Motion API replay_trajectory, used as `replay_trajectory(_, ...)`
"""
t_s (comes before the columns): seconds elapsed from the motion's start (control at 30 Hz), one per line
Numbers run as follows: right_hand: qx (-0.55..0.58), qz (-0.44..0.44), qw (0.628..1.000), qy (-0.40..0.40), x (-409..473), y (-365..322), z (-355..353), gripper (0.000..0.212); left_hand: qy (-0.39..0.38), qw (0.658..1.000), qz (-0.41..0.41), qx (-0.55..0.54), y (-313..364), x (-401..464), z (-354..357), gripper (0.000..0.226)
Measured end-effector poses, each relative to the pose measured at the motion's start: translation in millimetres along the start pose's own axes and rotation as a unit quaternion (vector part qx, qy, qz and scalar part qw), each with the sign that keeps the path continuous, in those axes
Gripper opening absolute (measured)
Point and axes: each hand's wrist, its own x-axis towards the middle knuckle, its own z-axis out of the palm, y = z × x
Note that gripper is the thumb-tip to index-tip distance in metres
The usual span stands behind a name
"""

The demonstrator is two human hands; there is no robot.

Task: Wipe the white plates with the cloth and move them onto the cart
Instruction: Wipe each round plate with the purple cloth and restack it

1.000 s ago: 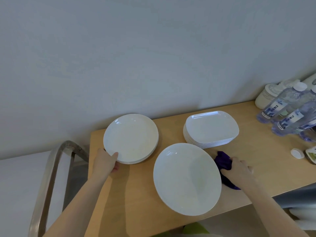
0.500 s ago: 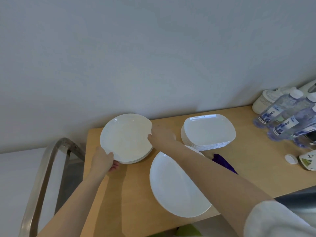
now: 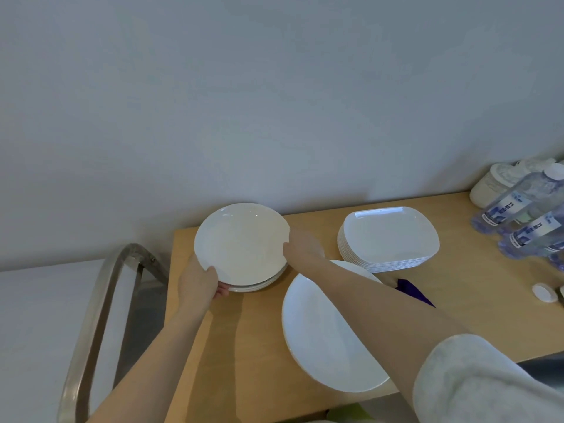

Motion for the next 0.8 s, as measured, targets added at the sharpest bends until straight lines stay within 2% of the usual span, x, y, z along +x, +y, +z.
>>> replay_trajectory(0.23, 0.121, -0.043, 0.992, 0.017, -6, 20, -5, 0.03, 0.02, 0.994, 0.084, -0.064, 23, -29, -11, 0.044)
replay_trajectory(0.4, 0.246, -0.066, 0.962, 0.101, -33, 36, -21, 0.017, 0.006, 0.988, 0.124, -0.093, 40, -57, -13, 0.045)
replay_trajectory(0.57, 0.325, -0.035, 0.931, 0.165, -85, 65, -40, 0.024, -0.063, 0.982, 0.151, -0.097, 46, -94, -10, 0.052)
replay_trajectory(0.8, 0.302, 0.024, 0.938, 0.17, -162, 121, -37, 0.038, -0.166, 0.973, 0.138, -0.081, 31, -137, 19, 0.046)
